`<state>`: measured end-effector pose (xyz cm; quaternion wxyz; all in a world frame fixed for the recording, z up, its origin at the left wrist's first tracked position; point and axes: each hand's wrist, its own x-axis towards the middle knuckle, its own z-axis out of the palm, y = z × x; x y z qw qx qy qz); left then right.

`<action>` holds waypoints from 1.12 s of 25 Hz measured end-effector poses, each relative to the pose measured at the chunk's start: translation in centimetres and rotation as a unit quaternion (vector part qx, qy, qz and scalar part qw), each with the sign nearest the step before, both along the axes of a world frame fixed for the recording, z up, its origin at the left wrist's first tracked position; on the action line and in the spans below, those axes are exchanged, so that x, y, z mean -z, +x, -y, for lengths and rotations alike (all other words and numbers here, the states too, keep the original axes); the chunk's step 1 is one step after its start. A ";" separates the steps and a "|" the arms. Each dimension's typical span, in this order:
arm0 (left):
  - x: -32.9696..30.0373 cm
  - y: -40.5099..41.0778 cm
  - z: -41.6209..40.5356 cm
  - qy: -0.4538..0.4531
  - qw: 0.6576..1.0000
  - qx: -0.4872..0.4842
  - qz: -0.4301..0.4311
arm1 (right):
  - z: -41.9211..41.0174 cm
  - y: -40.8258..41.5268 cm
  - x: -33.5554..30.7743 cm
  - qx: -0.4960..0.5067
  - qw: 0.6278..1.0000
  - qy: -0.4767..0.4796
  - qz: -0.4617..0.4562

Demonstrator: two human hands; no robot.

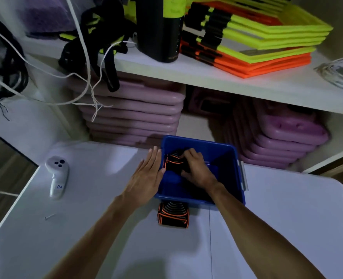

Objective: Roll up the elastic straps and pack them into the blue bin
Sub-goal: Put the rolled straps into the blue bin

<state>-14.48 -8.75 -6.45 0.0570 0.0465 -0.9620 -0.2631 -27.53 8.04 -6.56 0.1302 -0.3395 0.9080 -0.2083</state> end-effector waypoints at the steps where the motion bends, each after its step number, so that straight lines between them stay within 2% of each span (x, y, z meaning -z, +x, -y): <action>1: 0.1 0.0 0.1 0.010 1.000 0.006 -0.001 | 0.3 -0.2 0.3 -0.006 1.000 0.022 -0.009; 4: 0.4 -0.1 0.2 0.026 1.000 0.014 -0.003 | 0.5 -0.4 0.9 -0.011 0.997 0.076 -0.027; 9: 0.3 0.1 0.4 0.044 0.999 0.013 0.008 | 1.0 0.6 -0.4 0.025 0.994 0.095 -0.040; 12: -0.7 1.5 -0.3 0.059 0.998 -0.014 -0.034 | 0.4 2.1 -2.4 0.065 0.997 0.044 -0.021; 14: -1.1 4.1 -0.9 0.054 0.993 -0.046 -0.092 | -1.0 3.8 -3.7 0.091 0.996 -0.023 -0.009; 17: 0.8 9.6 -2.0 -0.028 0.986 -0.034 -0.164 | -4.7 8.1 -4.7 0.112 0.983 -0.135 -0.051; 20: 3.8 12.7 -3.5 -0.044 0.991 0.017 -0.123 | -8.3 13.4 -3.7 0.082 0.975 -0.186 -0.087; 22: 5.2 12.5 -4.4 -0.042 0.996 0.050 -0.059 | -9.5 16.1 -2.0 0.059 0.984 -0.165 -0.038; 25: 6.1 11.0 -5.4 -0.037 0.997 0.052 -0.031 | -9.6 17.7 0.9 0.062 0.992 -0.097 0.043; 28: 5.8 10.0 -6.0 -0.050 0.997 0.032 -0.056 | -8.5 17.1 3.4 0.033 0.999 -0.015 -0.010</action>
